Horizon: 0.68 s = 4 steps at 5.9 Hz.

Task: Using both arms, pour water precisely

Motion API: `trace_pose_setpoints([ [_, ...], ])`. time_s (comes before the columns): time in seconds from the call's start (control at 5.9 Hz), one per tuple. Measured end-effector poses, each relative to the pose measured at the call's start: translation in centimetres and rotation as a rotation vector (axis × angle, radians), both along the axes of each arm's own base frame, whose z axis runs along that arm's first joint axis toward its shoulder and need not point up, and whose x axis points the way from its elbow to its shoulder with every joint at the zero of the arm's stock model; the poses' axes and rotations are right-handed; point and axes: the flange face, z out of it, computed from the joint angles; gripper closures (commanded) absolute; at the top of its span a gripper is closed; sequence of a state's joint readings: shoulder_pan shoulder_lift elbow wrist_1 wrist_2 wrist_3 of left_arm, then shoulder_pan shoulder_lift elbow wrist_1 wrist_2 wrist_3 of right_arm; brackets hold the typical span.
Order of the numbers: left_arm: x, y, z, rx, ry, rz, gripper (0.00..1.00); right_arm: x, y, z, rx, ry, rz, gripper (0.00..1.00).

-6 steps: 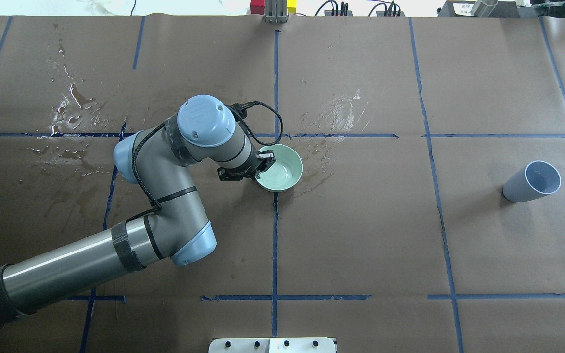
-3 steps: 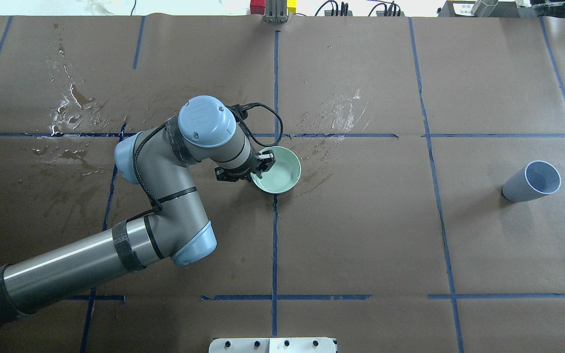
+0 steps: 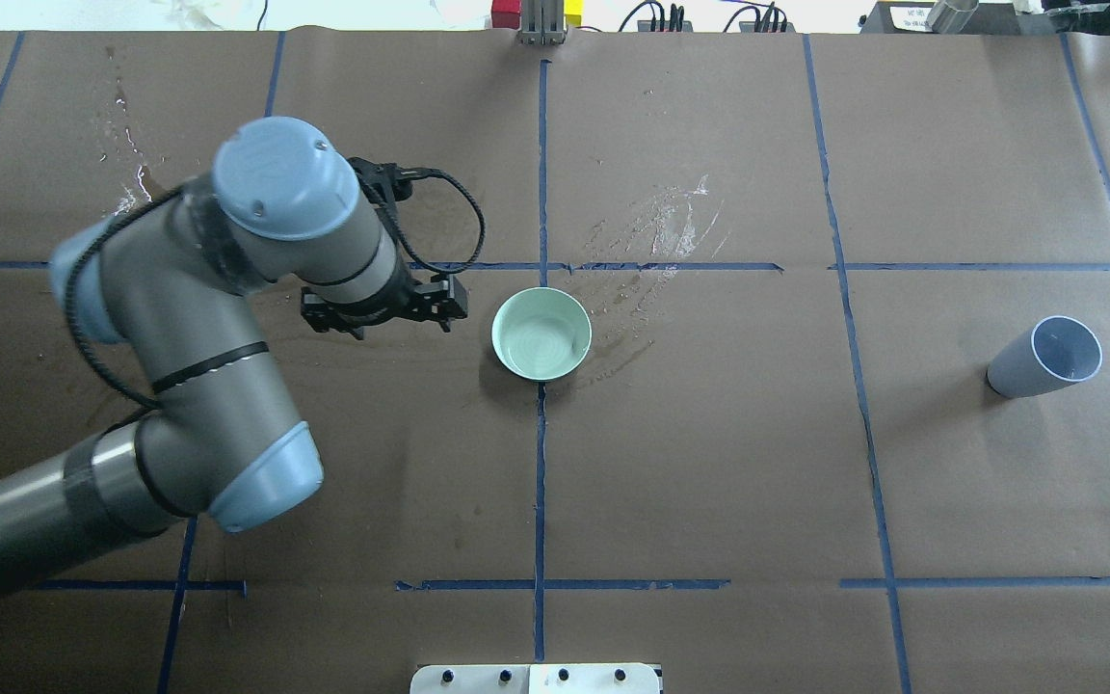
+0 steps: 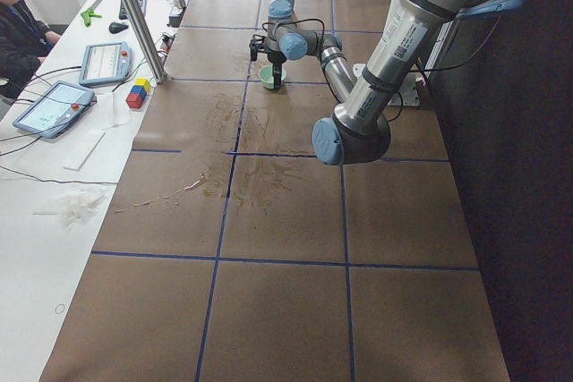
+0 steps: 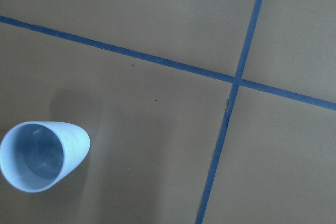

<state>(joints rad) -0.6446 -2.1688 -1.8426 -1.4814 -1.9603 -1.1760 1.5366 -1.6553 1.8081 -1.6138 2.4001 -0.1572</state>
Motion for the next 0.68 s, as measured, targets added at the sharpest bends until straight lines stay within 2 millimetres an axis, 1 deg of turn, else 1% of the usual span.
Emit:
trace_pose_setpoints([
  [0.17, -4.0, 0.8, 0.9, 0.034, -0.002, 0.046, 0.00, -1.4, -0.1, -2.5, -0.005, -0.008, 0.021, 0.00],
  [0.34, -5.9, 1.2, 1.8, 0.035, -0.002, 0.061, 0.00, -4.1, 0.2, -6.2, -0.023, -0.013, 0.047, 0.00],
  [0.51, -6.1, 1.4, 2.3, 0.021, -0.004, 0.058, 0.00, -6.9, 0.8, -9.5, -0.044, -0.013, 0.069, 0.00],
  [0.68, -6.0, 1.4, 2.5, 0.009, -0.004, 0.052, 0.00, -9.6, 1.7, -12.3, -0.055, -0.018, 0.109, 0.00],
])
